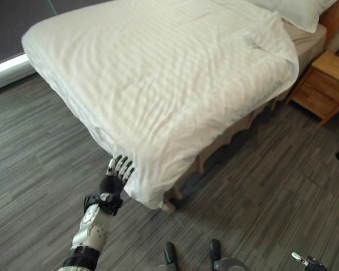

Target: Making the bed.

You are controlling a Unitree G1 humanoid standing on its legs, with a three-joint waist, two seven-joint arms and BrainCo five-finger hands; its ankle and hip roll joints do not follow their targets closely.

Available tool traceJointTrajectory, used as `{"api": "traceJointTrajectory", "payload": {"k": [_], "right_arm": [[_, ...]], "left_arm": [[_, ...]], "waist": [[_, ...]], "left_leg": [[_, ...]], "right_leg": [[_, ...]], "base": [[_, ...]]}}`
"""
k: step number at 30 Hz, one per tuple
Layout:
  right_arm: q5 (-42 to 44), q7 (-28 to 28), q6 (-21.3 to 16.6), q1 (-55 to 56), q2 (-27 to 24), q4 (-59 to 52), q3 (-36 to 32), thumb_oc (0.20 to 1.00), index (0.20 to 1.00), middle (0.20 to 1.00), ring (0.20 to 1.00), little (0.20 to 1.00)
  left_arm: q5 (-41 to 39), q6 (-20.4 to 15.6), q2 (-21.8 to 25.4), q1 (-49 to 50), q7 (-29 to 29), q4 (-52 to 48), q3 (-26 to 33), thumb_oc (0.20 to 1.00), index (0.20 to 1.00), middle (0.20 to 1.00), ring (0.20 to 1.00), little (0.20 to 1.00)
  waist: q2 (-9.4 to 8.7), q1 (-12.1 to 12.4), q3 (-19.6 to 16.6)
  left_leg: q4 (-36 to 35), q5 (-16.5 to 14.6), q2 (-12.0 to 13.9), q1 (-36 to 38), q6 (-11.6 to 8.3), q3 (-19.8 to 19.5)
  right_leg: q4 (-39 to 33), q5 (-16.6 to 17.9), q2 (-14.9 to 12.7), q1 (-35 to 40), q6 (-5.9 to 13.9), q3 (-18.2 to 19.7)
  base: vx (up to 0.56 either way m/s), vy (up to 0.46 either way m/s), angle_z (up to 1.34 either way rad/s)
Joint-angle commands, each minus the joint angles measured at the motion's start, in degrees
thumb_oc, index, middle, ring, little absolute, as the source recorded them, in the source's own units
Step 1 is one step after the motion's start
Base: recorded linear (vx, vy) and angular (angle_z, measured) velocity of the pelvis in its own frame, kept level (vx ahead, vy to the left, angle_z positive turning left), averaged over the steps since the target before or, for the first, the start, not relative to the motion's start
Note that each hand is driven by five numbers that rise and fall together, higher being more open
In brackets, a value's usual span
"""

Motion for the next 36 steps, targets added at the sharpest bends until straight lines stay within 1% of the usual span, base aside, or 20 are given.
{"api": "traceJointTrajectory", "payload": {"k": [1,4,6,7,8,9,10,12,16,17,19,20,21,23,24,27,28,30,35,36], "right_arm": [[-0.1,-0.8,-1.7,-3.0,-0.8,-0.8,1.8,1.000,1.000,1.000,1.000,1.000],[-0.3,-1.1,-1.7,-3.5,-0.6,-1.6,2.4,1.000,1.000,1.000,1.000,1.000],[-0.2,-1.5,-1.8,-4.5,-1.0,-3.4,3.4,1.000,1.000,1.000,1.000,1.000],[-0.2,-1.5,-1.8,-4.5,-1.0,-3.4,3.3,1.000,1.000,1.000,1.000,1.000],[0.0,-1.7,-1.8,-5.0,-1.3,-3.9,3.6,1.000,1.000,1.000,1.000,1.000],[0.0,-1.7,-1.8,-5.0,-1.3,-3.9,3.6,1.000,1.000,1.000,1.000,1.000],[-0.1,-2.0,-1.9,-5.5,-1.5,-4.4,4.0,1.000,1.000,1.000,1.000,1.000],[0.0,-2.2,-1.9,-6.2,-1.7,-4.0,4.3,1.000,1.000,1.000,1.000,1.000],[0.1,-2.4,-1.9,-7.5,-2.2,-3.3,5.1,1.000,1.000,1.000,1.000,1.000],[0.6,-2.5,-1.9,-8.0,-2.4,-3.9,5.6,1.000,1.000,1.000,1.000,1.000],[1.2,-2.6,-2.1,-8.8,-2.7,-4.3,6.1,1.000,1.000,1.000,1.000,1.000],[1.2,-2.6,-2.1,-8.9,-2.6,-4.2,6.1,1.000,1.000,1.000,1.000,1.000],[1.7,-2.6,-2.4,-9.3,-2.7,-5.1,6.7,1.000,1.000,1.000,1.000,1.000],[1.8,-2.7,-2.4,-9.5,-2.6,-5.6,7.0,1.000,1.000,1.000,1.000,1.000],[2.5,-2.7,-2.6,-9.5,-2.3,-6.7,7.3,1.000,1.000,1.000,1.000,1.000],[3.3,-1.8,-2.7,-9.1,-2.0,-7.6,7.5,1.000,1.000,1.000,1.000,1.000],[3.3,-1.8,-2.7,-9.1,-2.0,-7.7,7.5,1.000,1.000,1.000,1.000,1.000],[3.4,-1.1,-2.8,-8.8,-2.2,-6.9,7.8,1.000,1.000,1.000,1.000,1.000],[2.6,-0.5,-2.7,-8.8,-2.5,-6.1,8.4,1.000,1.000,1.000,1.000,1.000],[2.6,-0.5,-2.7,-9.3,-2.8,-5.7,8.7,1.000,1.000,1.000,1.000,1.000]], "left_arm": [[0.9,-3.9,-1.1,-4.3,-0.1,0.1,0.6,1.000,1.000,1.000,1.000,1.000],[1.3,-4.6,-1.9,-5.6,1.0,1.5,0.4,1.000,1.000,1.000,1.000,1.000],[3.6,-5.4,-2.4,-6.5,3.1,4.4,0.3,1.000,1.000,1.000,1.000,1.000],[3.6,-5.4,-2.4,-6.5,3.1,4.4,0.3,1.000,1.000,1.000,1.000,1.000],[5.1,-5.3,-2.0,-7.0,3.7,6.7,0.2,0.655,0.655,0.655,0.655,0.655],[5.1,-5.3,-2.0,-7.0,3.7,6.7,0.2,0.200,0.200,0.200,0.200,0.200],[5.8,-5.2,-1.7,-7.7,4.4,9.8,0.5,0.200,0.200,0.200,0.200,0.200],[6.3,-4.8,-1.3,-8.4,4.5,12.3,0.6,0.200,0.200,0.200,0.200,0.200],[7.1,-4.3,-0.3,-9.7,4.3,15.1,0.2,0.200,0.200,0.200,0.200,0.200],[8.5,-3.6,1.1,-10.9,4.1,17.2,-0.6,0.200,0.200,0.200,0.200,0.200],[9.1,-3.6,2.7,-13.1,4.1,19.2,-1.0,0.200,0.200,0.200,0.200,0.200],[9.1,-3.6,2.8,-13.2,4.1,19.2,-1.1,0.200,0.200,0.200,0.200,0.200],[7.7,-3.9,4.0,-15.7,4.4,19.3,-0.6,0.200,0.200,0.200,0.200,0.200],[7.0,-4.1,4.7,-16.8,4.5,19.1,-0.4,0.200,0.200,0.200,0.200,0.200],[5.1,-4.4,6.0,-18.5,4.3,17.4,-0.3,0.200,0.200,0.200,0.200,0.200],[3.6,-4.3,8.4,-20.6,2.8,15.0,-1.5,0.200,0.200,0.200,0.200,0.200],[3.6,-4.3,8.4,-20.7,2.8,15.0,-1.5,0.200,0.200,0.200,0.200,0.200],[2.8,-4.4,10.7,-22.3,1.1,12.0,-3.3,0.200,0.200,0.200,0.200,0.200],[2.4,-4.7,12.8,-23.8,0.4,9.0,-5.0,0.200,0.200,0.200,0.200,0.200],[2.4,-4.8,13.8,-24.8,0.3,7.9,-6.1,0.200,0.200,0.200,0.200,0.200]], "waist": [[-1.29,-0.2,-0.7],[-1.38,-0.3,-0.3],[-1.86,-0.3,1.0],[-1.86,-0.3,1.0],[-2.11,-0.2,1.7],[-2.11,-0.2,1.7],[-2.45,-0.1,2.7],[-2.77,0.0,3.5],[-3.36,0.0,4.7],[-3.80,-0.2,5.2],[-4.21,-0.5,5.8],[-4.23,-0.4,5.7],[-4.79,-0.7,6.2],[-5.07,-0.8,6.3],[-5.45,-1.0,6.7],[-5.59,-1.2,6.9],[-5.61,-1.2,6.8],[-5.62,-1.2,7.1],[-5.78,-1.1,7.5],[-5.95,-1.1,7.7]], "left_leg": [[0.7,2.3,3.2,-0.9,-2.79,-0.4],[0.7,2.3,3.1,-1.3,-2.72,-0.3],[0.8,2.5,3.0,-2.3,-2.64,-0.1],[0.8,2.5,3.0,-2.3,-2.64,-0.1],[0.9,2.6,3.1,-3.1,-2.64,-0.1],[0.9,2.6,3.1,-3.1,-2.64,-0.1],[1.1,2.8,3.2,-4.0,-2.63,0.0],[1.3,3.0,3.4,-4.7,-2.62,0.1],[1.5,3.3,3.6,-5.8,-2.67,0.2],[1.6,3.5,4.0,-6.4,-2.76,0.5],[1.7,3.8,4.1,-7.2,-2.87,0.7],[1.7,3.8,4.2,-7.3,-2.87,0.7],[1.8,4.0,4.4,-8.0,-3.00,0.7],[1.8,4.1,4.5,-8.3,-3.05,0.7],[1.9,4.0,4.6,-8.5,-3.16,0.7],[2.0,4.0,4.4,-8.7,-3.21,0.6],[2.0,4.2,4.5,-9.0,-3.21,0.7],[2.1,3.9,4.4,-8.9,-3.28,0.6],[2.4,3.9,4.3,-9.2,-3.33,0.4],[2.5,4.1,4.4,-9.8,-3.37,0.3]], "right_leg": [[3.7,-0.5,-3.9,-0.3,4.60,0.8],[3.7,-0.5,-4.0,-0.8,4.64,0.9],[3.7,0.0,-3.9,-2.1,4.62,1.2],[3.7,0.0,-3.9,-2.1,4.62,1.2],[3.8,0.2,-3.7,-3.0,4.54,1.4],[3.8,0.2,-3.7,-3.1,4.54,1.4],[3.8,0.4,-3.6,-3.8,4.46,1.5],[3.8,0.7,-3.4,-4.7,4.41,1.7],[3.8,1.2,-3.0,-5.8,4.30,2.0],[3.7,1.6,-2.8,-6.6,4.26,2.3],[3.6,1.9,-2.3,-7.6,4.12,2.7],[3.7,1.9,-2.3,-7.6,4.11,2.7],[3.5,2.3,-2.1,-8.4,4.10,2.8],[3.5,2.4,-2.0,-8.6,4.09,2.9],[3.4,2.5,-2.0,-8.8,4.15,2.9],[3.2,2.7,-2.0,-9.0,4.28,2.9],[3.1,2.9,-2.0,-9.2,4.25,2.9],[3.1,2.7,-2.1,-9.0,4.41,2.8],[3.1,2.8,-2.2,-9.0,4.44,2.6],[3.0,3.0,-2.1,-9.5,4.44,2.5]], "base": [[0.00,0.025,-0.14],[0.00,0.015,-0.06],[-0.06,0.029,0.01],[-0.08,0.013,-0.04],[-0.03,0.002,-0.04],[-0.09,0.005,-0.06],[-0.07,0.005,-0.01],[-0.07,0.001,-0.02],[-0.05,-0.007,-0.08],[-0.04,-0.004,-0.12],[-0.04,-0.003,-0.10],[-0.05,-0.014,-0.06],[-0.03,-0.016,-0.04],[-0.03,-0.016,-0.04],[0.00,0.000,0.00],[0.00,0.001,-0.03],[0.01,0.001,-0.04],[0.00,0.000,0.00],[0.00,-0.001,0.01],[-0.02,-0.010,0.04]]}}
